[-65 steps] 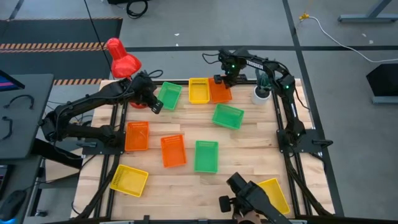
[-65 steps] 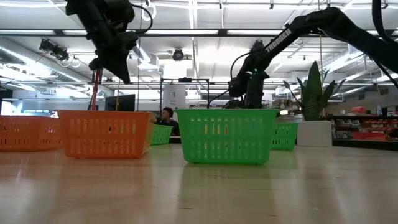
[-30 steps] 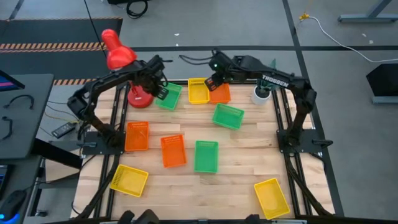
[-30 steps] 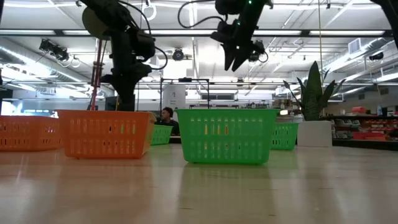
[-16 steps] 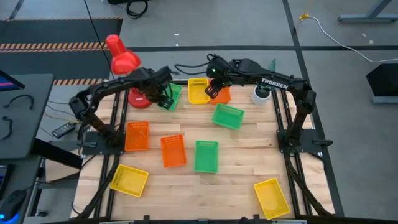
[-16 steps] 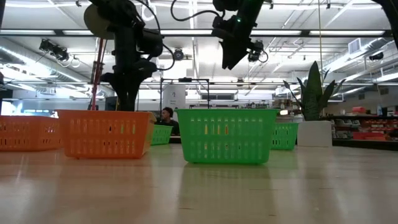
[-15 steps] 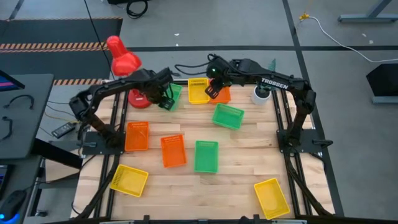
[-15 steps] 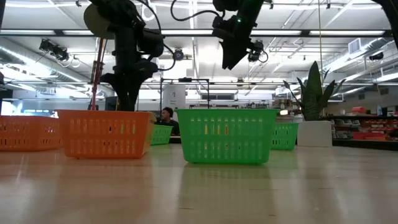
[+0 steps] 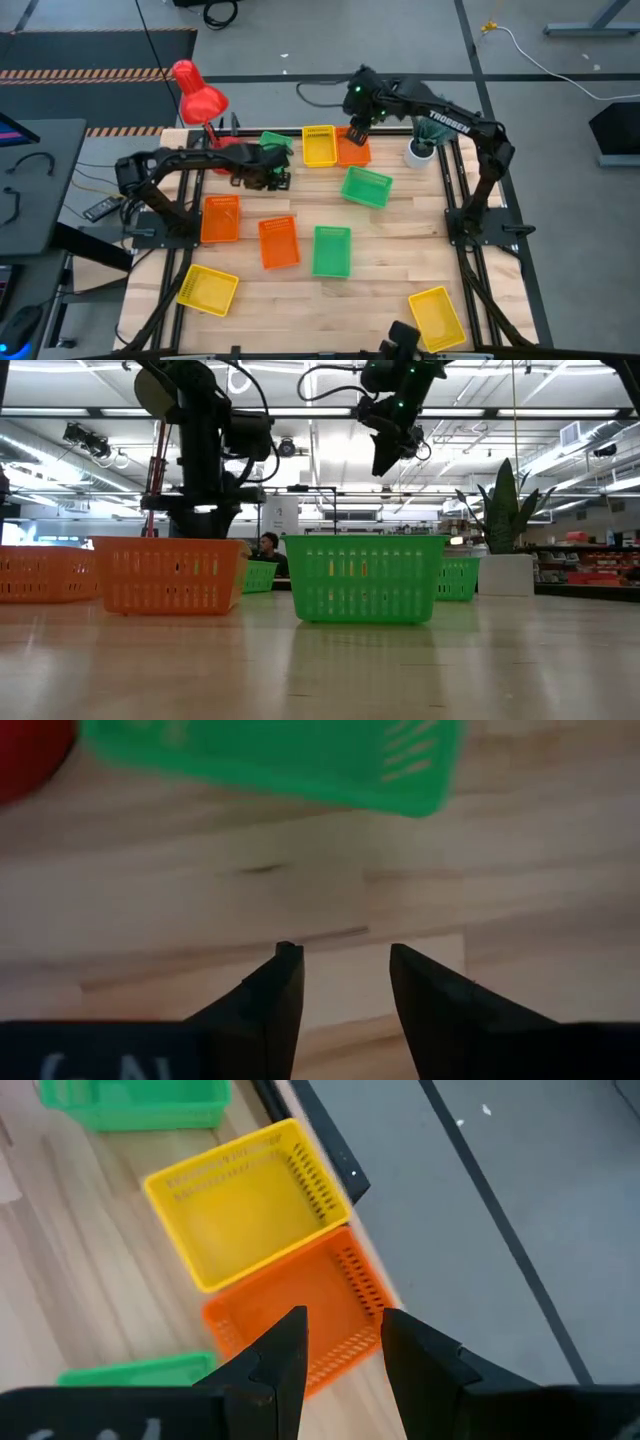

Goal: Stack baskets by color
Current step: Adjust the top left green bin

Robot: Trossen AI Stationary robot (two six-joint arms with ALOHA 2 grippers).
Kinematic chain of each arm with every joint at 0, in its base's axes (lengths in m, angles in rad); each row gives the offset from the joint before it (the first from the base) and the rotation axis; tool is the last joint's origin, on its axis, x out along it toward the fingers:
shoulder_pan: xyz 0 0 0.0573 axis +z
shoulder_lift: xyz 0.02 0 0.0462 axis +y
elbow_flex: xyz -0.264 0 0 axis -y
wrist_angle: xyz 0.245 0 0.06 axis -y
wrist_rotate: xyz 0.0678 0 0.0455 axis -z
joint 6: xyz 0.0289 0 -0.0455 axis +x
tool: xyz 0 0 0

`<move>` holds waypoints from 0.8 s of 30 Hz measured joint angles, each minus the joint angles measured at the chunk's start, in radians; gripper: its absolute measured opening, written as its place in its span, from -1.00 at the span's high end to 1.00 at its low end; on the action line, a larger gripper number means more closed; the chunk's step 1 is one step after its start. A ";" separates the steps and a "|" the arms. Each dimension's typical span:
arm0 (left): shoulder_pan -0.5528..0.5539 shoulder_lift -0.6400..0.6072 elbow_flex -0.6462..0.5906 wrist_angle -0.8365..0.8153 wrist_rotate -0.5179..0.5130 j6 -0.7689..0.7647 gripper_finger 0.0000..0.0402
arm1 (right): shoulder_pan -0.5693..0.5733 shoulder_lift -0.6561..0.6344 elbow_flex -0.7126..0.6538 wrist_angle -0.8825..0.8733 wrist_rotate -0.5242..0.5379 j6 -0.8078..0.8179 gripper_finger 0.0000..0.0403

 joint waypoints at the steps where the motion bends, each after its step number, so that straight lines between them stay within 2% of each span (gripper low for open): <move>1: -0.013 0.000 -0.003 0.001 -0.014 -0.055 0.22 | -0.017 -0.005 0.000 0.003 -0.019 -0.016 0.33; 4: -0.040 0.000 -0.004 0.021 -0.034 -0.152 0.21 | -0.062 -0.014 0.000 0.006 -0.071 -0.068 0.33; 6: -0.050 0.000 -0.004 0.062 -0.044 -0.159 0.21 | -0.096 -0.022 0.000 0.013 -0.106 -0.096 0.33; 11: -0.033 0.000 0.019 0.165 -0.031 0.070 0.21 | -0.171 -0.030 0.000 0.043 -0.195 -0.161 0.33; 16: 0.005 0.000 0.091 0.165 -0.039 0.336 0.21 | -0.231 -0.030 0.000 0.079 -0.286 -0.153 0.33; 19: 0.039 0.004 0.115 0.160 -0.045 0.416 0.21 | -0.259 -0.030 0.000 0.091 -0.346 -0.133 0.33; 24: 0.108 0.052 0.125 0.136 -0.030 0.432 0.21 | -0.283 -0.030 0.000 0.089 -0.396 -0.130 0.33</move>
